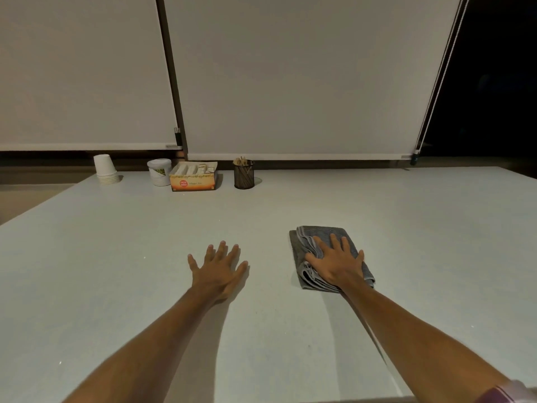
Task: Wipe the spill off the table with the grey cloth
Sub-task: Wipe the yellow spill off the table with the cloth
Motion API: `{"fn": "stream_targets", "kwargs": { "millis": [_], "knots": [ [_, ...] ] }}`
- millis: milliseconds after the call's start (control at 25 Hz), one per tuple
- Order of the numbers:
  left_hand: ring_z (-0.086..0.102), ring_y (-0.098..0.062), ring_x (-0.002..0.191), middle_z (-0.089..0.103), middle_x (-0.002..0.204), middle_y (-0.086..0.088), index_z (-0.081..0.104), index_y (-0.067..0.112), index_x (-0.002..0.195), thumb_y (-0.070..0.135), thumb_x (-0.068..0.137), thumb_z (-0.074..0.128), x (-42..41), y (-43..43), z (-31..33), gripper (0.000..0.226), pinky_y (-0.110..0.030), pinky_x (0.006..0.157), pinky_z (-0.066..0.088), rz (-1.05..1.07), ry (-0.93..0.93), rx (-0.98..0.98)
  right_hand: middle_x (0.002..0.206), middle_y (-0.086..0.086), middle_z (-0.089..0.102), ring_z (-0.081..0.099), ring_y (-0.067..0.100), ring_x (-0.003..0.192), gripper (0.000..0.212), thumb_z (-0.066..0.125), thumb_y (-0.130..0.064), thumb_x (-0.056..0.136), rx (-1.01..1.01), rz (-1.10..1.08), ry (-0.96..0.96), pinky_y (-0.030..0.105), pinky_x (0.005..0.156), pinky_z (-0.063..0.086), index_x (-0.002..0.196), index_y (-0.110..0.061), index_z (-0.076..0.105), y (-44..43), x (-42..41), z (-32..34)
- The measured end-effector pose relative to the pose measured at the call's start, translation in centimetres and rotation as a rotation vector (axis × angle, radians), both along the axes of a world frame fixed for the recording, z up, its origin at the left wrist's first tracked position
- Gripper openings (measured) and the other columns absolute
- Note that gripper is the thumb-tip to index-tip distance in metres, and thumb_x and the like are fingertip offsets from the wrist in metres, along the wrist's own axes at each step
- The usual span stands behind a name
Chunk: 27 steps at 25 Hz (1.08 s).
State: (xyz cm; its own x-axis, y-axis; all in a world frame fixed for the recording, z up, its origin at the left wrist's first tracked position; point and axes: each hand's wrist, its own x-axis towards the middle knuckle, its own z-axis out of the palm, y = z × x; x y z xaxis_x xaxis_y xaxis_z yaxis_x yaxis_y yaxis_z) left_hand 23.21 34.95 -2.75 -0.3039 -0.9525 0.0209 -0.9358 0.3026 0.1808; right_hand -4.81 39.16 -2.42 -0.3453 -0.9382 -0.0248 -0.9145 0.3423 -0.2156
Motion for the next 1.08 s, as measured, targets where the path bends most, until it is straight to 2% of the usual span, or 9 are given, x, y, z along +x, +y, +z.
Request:
{"fn": "stream_targets", "kwargs": {
  "millis": [240, 480, 640, 800, 960, 1040, 1080],
  "knots": [
    [-0.005, -0.027, 0.153, -0.002, 0.166, 0.001, 0.006, 0.037, 0.155, 0.066, 0.093, 0.012, -0.3, -1.7, -1.2, 0.069, -0.066, 0.115, -0.007, 0.008, 0.023, 0.002, 0.165, 0.001, -0.003, -0.008, 0.029, 0.151, 0.084, 0.021, -0.085, 0.078, 0.02, 0.001, 0.024, 0.069, 0.111, -0.009, 0.152, -0.046, 0.007, -4.4, -0.1, 0.4],
    [-0.008, -0.028, 0.152, -0.004, 0.166, 0.0, 0.004, 0.036, 0.155, 0.067, 0.093, 0.012, -0.5, -1.8, -1.3, 0.07, -0.067, 0.113, -0.009, 0.015, 0.017, 0.012, 0.162, 0.011, -0.016, -0.017, 0.04, 0.147, 0.107, 0.017, -0.099, 0.057, 0.097, 0.05, -0.002, 0.078, 0.099, -0.015, 0.149, -0.05, -0.007, -7.1, 3.9, 0.8],
    [-0.008, -0.028, 0.152, -0.004, 0.166, 0.0, 0.004, 0.036, 0.155, 0.067, 0.092, 0.011, -0.5, -1.7, -1.3, 0.07, -0.067, 0.114, -0.009, 0.016, 0.026, 0.016, 0.162, 0.011, -0.015, -0.018, 0.04, 0.147, 0.12, 0.009, -0.104, 0.044, 0.064, 0.079, -0.018, 0.076, 0.099, -0.018, 0.149, -0.049, -0.006, -7.0, 4.9, 0.3],
    [-0.007, -0.028, 0.152, -0.003, 0.166, -0.001, 0.007, 0.034, 0.155, 0.065, 0.093, 0.013, -0.6, -1.9, -0.9, 0.07, -0.068, 0.112, -0.012, 0.017, -0.011, 0.012, 0.165, 0.002, 0.004, -0.004, 0.032, 0.15, 0.103, 0.004, -0.096, 0.064, -0.082, 0.099, -0.04, 0.07, 0.107, -0.015, 0.152, -0.042, 0.014, -6.5, 4.6, 0.2],
    [0.006, -0.026, 0.152, 0.012, 0.164, -0.002, 0.023, 0.023, 0.152, 0.055, 0.096, 0.026, -2.9, -2.5, 0.5, 0.064, -0.067, 0.112, -0.008, -0.007, -0.051, -0.059, 0.165, -0.001, 0.007, 0.001, 0.025, 0.151, 0.076, 0.01, -0.075, 0.088, -0.06, 0.155, -0.016, 0.063, 0.115, -0.006, 0.153, -0.036, 0.013, -6.1, 4.1, -0.4],
    [0.022, -0.025, 0.147, 0.028, 0.159, -0.004, 0.035, 0.021, 0.146, 0.046, 0.098, 0.031, -5.1, -3.3, 1.3, 0.055, -0.06, 0.116, 0.005, -0.022, 0.028, -0.075, 0.163, -0.003, 0.015, 0.007, 0.024, 0.151, 0.071, 0.012, -0.073, 0.09, -0.066, 0.148, -0.045, 0.061, 0.116, -0.002, 0.151, -0.038, 0.023, -6.3, 4.0, -0.3],
    [0.034, -0.026, 0.141, 0.038, 0.153, -0.006, 0.042, 0.019, 0.142, 0.041, 0.098, 0.033, -6.2, -3.9, 1.7, 0.05, -0.055, 0.115, 0.017, -0.01, 0.093, -0.073, 0.159, -0.002, 0.028, 0.018, 0.024, 0.148, 0.066, 0.015, -0.071, 0.092, -0.11, 0.133, -0.102, 0.06, 0.115, 0.005, 0.144, -0.038, 0.039, -6.5, 3.9, 0.2]
  ]
}}
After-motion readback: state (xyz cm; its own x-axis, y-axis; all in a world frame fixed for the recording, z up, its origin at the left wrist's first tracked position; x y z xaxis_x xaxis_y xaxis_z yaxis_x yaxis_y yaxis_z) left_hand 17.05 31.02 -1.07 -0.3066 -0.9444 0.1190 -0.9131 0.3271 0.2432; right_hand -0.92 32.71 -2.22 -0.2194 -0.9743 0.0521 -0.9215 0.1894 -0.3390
